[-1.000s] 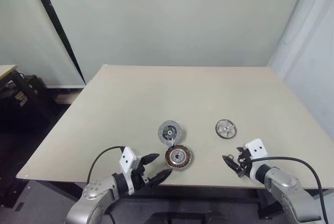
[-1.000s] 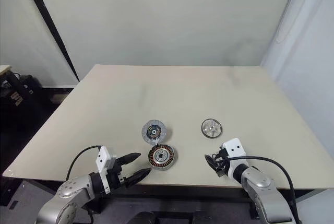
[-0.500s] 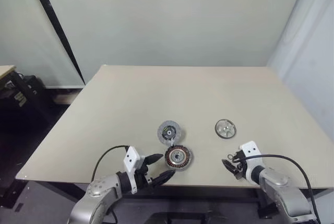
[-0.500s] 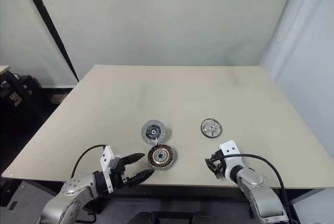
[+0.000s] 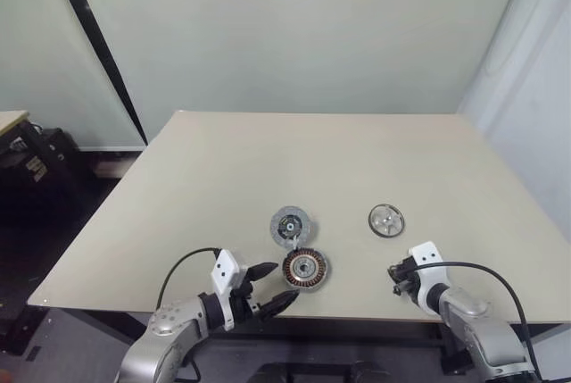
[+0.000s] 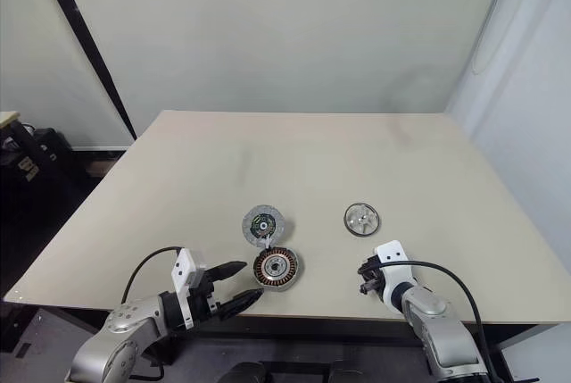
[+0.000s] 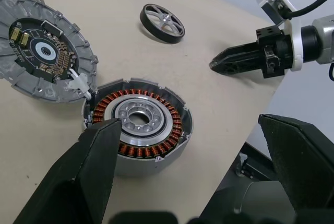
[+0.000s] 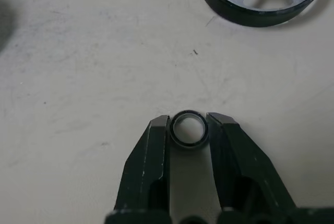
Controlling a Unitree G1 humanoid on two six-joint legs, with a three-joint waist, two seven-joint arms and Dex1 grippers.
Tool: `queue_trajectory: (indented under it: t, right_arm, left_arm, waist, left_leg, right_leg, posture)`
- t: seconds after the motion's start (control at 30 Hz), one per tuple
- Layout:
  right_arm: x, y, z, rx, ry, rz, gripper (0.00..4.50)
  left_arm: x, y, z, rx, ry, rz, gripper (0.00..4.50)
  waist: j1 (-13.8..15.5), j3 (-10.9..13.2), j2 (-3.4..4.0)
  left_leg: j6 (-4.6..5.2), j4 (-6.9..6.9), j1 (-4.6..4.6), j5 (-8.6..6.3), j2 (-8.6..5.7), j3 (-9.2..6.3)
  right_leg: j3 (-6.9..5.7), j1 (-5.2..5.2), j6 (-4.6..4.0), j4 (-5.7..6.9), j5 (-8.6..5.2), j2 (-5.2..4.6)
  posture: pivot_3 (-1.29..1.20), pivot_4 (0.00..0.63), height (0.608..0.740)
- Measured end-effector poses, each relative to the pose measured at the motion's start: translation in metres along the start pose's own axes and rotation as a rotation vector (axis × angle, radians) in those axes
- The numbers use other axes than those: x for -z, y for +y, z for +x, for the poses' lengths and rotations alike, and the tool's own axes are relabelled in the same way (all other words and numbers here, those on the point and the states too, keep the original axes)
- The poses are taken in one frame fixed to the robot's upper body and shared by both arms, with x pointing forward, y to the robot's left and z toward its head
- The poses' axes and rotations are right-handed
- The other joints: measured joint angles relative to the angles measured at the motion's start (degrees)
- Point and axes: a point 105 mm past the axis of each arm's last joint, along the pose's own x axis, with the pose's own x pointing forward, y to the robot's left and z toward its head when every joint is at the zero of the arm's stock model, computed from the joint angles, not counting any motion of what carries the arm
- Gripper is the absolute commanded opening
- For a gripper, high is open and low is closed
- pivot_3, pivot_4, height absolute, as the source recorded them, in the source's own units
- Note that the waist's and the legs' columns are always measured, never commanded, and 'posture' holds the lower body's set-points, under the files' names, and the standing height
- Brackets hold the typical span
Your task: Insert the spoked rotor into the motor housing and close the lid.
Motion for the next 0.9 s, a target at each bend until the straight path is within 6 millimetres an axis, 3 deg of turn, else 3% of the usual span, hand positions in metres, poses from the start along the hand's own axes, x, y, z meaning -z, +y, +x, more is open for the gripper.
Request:
queue_trajectory:
  t: [0.27,0.43,0.6,0.9]
  right_arm:
    - [-0.009,0.003,0.002,-0.007,-0.035,0.005,0.75]
    - [-0.042,0.016,0.004,-0.060,-0.125,-0.053,0.75]
    - [-0.069,0.055,0.012,-0.210,-0.167,-0.130,0.75]
    - [-0.093,0.124,0.024,-0.451,-0.184,-0.227,0.75]
  left_arm:
    - [0.002,0.009,-0.003,-0.035,-0.002,-0.001,4.50]
    - [0.003,0.021,-0.012,-0.077,0.008,0.009,4.50]
    - [0.005,0.028,-0.018,-0.100,0.016,0.018,4.50]
    - [0.005,0.030,-0.019,-0.110,0.011,0.058,4.50]
  waist:
    - [-0.06,0.00,0.01]
    - [-0.10,0.00,0.00]
    - [-0.12,0.00,0.00]
    - [-0.06,-0.01,-0.01]
  left_leg:
    - [0.05,-0.04,0.00,0.03,0.01,0.00]
    - [0.05,-0.03,0.00,0.03,0.01,-0.02]
    - [0.05,-0.05,0.01,0.03,0.01,-0.03]
    - [0.06,-0.07,0.01,0.03,0.00,-0.07]
  right_leg:
    - [0.00,-0.01,0.00,0.01,0.00,0.01]
    - [-0.02,-0.02,0.00,0.01,0.00,0.02]
    - [-0.02,-0.02,0.00,0.01,0.00,0.02]
    - [-0.06,-0.03,0.02,0.01,0.01,0.02]
  posture:
    - [0.00,0.000,0.740]
    - [0.00,0.000,0.740]
    - [0.00,0.000,0.740]
    - [0.00,0.000,0.740]
